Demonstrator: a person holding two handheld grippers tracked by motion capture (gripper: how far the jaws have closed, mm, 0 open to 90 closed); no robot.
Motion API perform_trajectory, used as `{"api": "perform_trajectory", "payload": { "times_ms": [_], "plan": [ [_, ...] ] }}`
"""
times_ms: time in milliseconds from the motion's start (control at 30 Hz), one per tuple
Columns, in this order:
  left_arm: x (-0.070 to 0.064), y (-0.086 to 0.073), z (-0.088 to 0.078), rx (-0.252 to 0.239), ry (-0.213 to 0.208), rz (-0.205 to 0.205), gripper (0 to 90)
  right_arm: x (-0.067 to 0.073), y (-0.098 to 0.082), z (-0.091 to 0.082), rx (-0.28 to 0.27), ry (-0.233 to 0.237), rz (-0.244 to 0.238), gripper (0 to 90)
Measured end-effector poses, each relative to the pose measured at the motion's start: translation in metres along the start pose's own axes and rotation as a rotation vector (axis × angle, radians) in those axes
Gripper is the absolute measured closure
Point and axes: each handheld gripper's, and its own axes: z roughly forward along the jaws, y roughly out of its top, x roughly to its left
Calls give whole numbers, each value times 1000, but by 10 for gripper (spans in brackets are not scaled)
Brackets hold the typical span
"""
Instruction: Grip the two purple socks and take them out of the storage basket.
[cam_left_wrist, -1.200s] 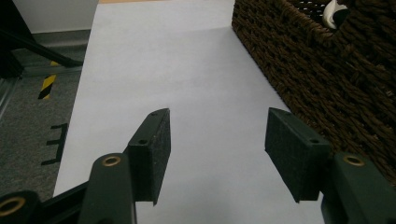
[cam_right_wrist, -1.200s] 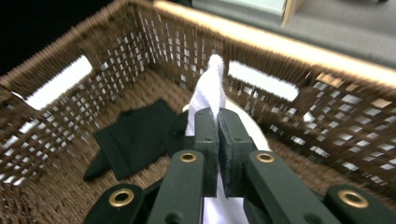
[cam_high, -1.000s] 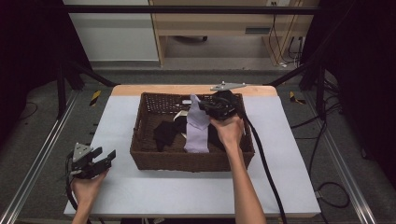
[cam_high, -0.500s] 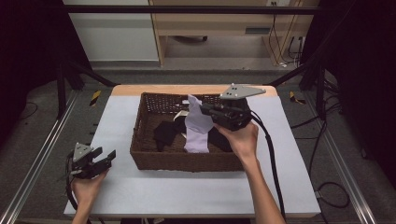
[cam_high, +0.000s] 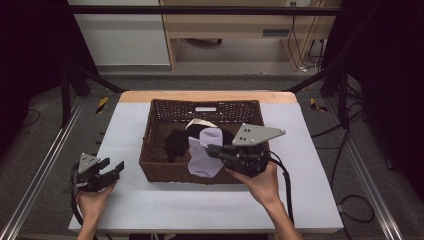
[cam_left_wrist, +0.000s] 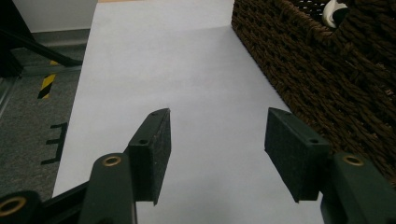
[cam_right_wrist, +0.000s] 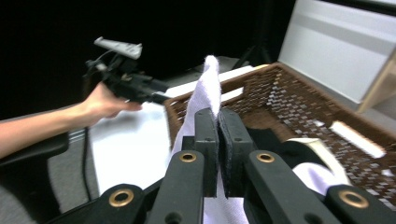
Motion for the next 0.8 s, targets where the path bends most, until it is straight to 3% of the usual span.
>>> {"api": "perform_trajectory", "payload": {
  "times_ms": [167,200,233,267,367,400,600,767,800],
  "plan": [
    [0,0,0,-3,-3,-1,404,11,-28,7,31,51,7,872],
    [0,0,0,-5,-2,-3,405,14,-40,10,52,65,17,872],
    [0,0,0,-3,-2,-2,405,14,-40,10,52,65,17,872],
    [0,0,0,0,-1,0,406,14,-53,15,73,77,33,871],
    [0,0,0,-3,-2,-2,408,14,-63,18,94,76,49,871],
    [0,0,0,-2,-2,-1,408,13,-76,23,123,77,68,871],
    [0,0,0,-1,-4,-2,416,13,-99,34,182,75,87,870],
    [1,-1,-1,-1,-4,-3,422,13,-122,50,230,45,101,869],
    [1,-1,-1,0,-4,-3,422,12,-127,56,263,33,95,867]
  ]
}}
